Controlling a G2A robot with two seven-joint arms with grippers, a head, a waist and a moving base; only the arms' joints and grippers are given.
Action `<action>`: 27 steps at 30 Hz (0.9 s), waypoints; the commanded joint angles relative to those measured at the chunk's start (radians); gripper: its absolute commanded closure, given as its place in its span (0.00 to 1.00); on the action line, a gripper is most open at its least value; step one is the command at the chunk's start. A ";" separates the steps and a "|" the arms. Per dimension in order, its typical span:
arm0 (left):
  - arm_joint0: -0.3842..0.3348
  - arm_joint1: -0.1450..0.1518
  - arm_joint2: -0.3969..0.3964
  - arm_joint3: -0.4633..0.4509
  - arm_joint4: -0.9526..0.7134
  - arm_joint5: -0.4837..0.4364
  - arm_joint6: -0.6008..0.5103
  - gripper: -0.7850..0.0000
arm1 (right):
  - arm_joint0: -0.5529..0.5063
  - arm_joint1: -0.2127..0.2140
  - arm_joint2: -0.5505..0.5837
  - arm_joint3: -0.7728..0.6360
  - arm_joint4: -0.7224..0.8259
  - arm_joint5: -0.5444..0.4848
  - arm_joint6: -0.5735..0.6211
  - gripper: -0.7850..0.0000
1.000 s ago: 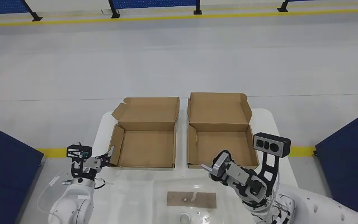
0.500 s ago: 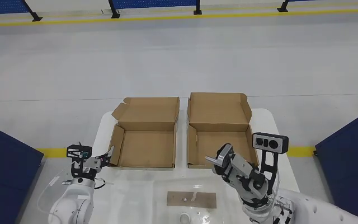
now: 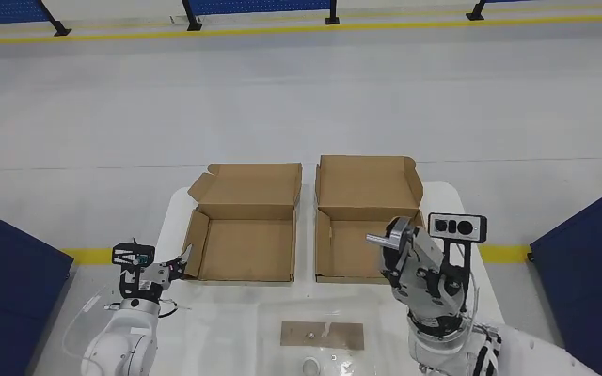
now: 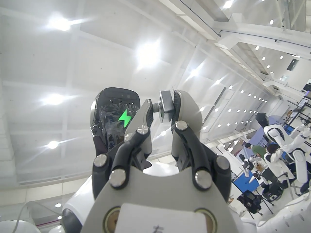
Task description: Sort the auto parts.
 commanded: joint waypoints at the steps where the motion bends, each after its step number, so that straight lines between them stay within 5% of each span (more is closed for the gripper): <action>1: 0.000 0.000 0.000 0.000 0.000 0.000 0.000 0.00 | -0.033 -0.008 0.039 0.003 0.041 0.000 0.063 1.00; 27: 0.000 0.000 0.000 0.000 0.000 0.000 0.000 0.00 | -0.132 -0.043 0.186 0.022 -0.072 0.000 0.122 1.00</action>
